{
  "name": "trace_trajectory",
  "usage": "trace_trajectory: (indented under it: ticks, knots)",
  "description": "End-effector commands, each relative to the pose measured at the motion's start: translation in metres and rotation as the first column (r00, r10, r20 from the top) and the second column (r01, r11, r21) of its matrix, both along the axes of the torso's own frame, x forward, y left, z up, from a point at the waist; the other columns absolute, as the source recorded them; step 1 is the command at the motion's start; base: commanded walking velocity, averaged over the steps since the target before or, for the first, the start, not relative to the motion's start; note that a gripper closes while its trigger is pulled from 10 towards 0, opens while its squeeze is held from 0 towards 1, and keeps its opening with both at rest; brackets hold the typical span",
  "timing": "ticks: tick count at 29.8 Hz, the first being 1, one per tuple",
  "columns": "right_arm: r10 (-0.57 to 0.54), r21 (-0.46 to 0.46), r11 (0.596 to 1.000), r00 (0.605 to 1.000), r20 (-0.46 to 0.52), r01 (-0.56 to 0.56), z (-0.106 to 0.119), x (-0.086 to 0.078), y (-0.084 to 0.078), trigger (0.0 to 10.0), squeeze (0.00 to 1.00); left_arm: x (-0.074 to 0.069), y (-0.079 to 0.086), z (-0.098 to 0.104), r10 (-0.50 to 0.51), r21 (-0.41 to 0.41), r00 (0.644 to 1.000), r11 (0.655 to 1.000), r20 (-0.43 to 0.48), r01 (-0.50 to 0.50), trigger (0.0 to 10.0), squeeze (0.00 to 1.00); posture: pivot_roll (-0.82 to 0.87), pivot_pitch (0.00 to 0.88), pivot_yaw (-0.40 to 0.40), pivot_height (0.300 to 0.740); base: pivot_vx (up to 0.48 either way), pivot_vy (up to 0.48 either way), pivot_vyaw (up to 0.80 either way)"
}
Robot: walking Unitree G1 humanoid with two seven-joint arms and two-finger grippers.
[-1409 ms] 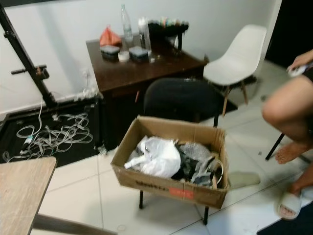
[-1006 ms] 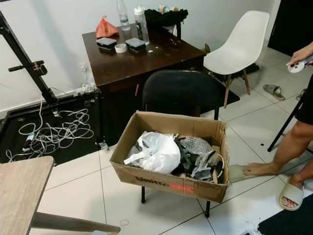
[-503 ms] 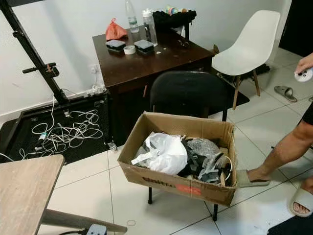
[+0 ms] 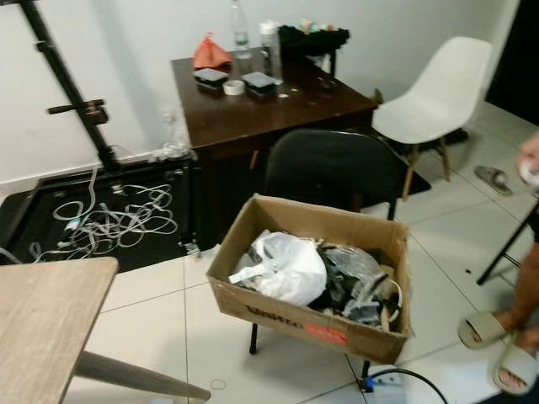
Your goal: Picking trash to rubbish bin
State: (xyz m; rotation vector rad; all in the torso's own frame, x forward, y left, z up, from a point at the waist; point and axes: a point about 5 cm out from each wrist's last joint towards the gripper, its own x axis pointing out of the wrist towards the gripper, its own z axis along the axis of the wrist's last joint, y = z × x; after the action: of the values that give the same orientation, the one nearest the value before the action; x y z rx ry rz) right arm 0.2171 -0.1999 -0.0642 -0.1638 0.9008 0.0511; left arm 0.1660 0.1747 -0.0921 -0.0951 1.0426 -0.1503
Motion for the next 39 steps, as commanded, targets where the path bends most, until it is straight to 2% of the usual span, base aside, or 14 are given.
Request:
trace_trajectory:
  ticks: [1,3,8,9,14,15,17,20,28,32,34,35,37,39]
  knots:
    - [0.079,0.011,0.997,0.995,-0.066,-0.078,-0.010,-0.012,0.018,10.0,0.00,-0.005,0.010,-0.001,0.042,0.023,0.999,0.999,-0.014,-0.042,10.0,0.00,-0.16,0.065,0.085,0.740,0.000,0.000,0.00]
    - [0.121,0.014,0.993,0.988,-0.093,-0.120,-0.014,-0.017,0.028,10.0,0.00,-0.002,0.011,0.000,0.049,0.025,0.999,0.999,-0.008,-0.048,10.0,0.00,-0.15,0.076,0.099,0.740,0.000,0.000,0.00]
    - [0.127,0.026,0.992,0.984,-0.122,-0.124,-0.019,-0.026,0.038,10.0,0.00,0.001,0.012,0.001,0.009,0.038,1.000,0.999,-0.001,-0.009,10.0,0.00,-0.15,0.073,0.114,0.740,0.000,0.000,0.00]
    - [0.114,0.028,0.993,0.983,-0.142,-0.111,-0.023,-0.033,0.039,10.0,0.00,0.001,0.016,0.002,0.001,0.056,1.000,0.998,-0.007,0.000,10.0,0.00,-0.14,0.071,0.119,0.740,0.000,0.000,0.00]
    - [0.082,0.029,0.997,0.976,-0.202,-0.078,-0.032,-0.053,0.036,10.0,0.00,0.007,0.024,0.005,-0.015,0.093,1.000,0.996,0.007,0.015,10.0,0.00,-0.12,0.080,0.126,0.740,0.000,0.000,0.00]
    - [0.082,0.029,0.997,0.976,-0.202,-0.078,-0.032,-0.053,0.036,10.0,0.00,0.007,0.024,0.005,-0.015,0.093,1.000,0.996,0.007,0.015,10.0,0.00,-0.12,0.080,0.126,0.740,0.000,0.000,0.00]
    - [0.076,0.024,0.997,0.965,-0.250,-0.072,-0.038,-0.069,0.032,10.0,0.00,0.012,0.032,0.009,-0.017,0.119,1.000,0.993,0.021,0.014,10.0,0.00,-0.09,0.092,0.139,0.740,0.000,0.000,0.00]
    - [0.077,0.009,0.997,0.959,-0.271,-0.077,-0.040,-0.076,0.029,10.0,0.00,0.012,0.035,0.010,-0.027,0.133,0.999,0.991,0.022,0.024,10.0,0.00,-0.10,0.088,0.150,0.740,0.000,0.000,0.00]
    - [0.051,-0.003,0.999,0.961,-0.271,-0.053,-0.041,-0.079,0.024,10.0,0.00,0.012,0.034,0.009,-0.053,0.143,0.999,0.988,0.011,0.051,10.0,0.00,-0.18,0.059,0.149,0.740,0.000,0.000,0.00]
    - [0.016,-0.036,0.999,0.963,-0.271,-0.027,-0.039,-0.079,0.009,10.0,0.00,0.016,0.019,0.008,-0.078,0.126,0.997,0.989,0.012,0.076,10.0,0.00,-0.19,0.067,0.125,0.740,0.000,0.000,0.00]
    - [0.021,-0.041,0.999,0.962,-0.274,-0.033,-0.039,-0.080,0.007,10.0,0.00,0.017,0.017,0.009,-0.078,0.119,0.997,0.990,0.017,0.075,10.0,0.00,-0.19,0.067,0.125,0.740,0.000,0.000,0.00]
    - [0.031,-0.045,0.998,0.960,-0.277,-0.045,-0.039,-0.080,0.006,10.0,0.00,0.018,0.014,0.009,-0.076,0.112,0.997,0.991,0.023,0.073,10.0,0.00,-0.18,0.074,0.105,0.740,0.000,0.000,0.00]
    - [0.114,-0.064,0.988,0.950,-0.290,-0.138,-0.039,-0.081,0.005,10.0,0.00,0.018,0.007,0.008,-0.048,0.090,0.998,0.995,0.034,0.045,10.0,0.00,-0.18,0.068,0.044,0.740,0.000,0.000,0.00]
    - [0.142,-0.072,0.983,0.944,-0.298,-0.171,-0.039,-0.082,0.005,10.0,0.00,0.016,0.005,0.007,-0.029,0.083,0.999,0.996,0.033,0.027,10.0,0.00,-0.18,0.064,0.033,0.740,0.000,0.000,0.00]
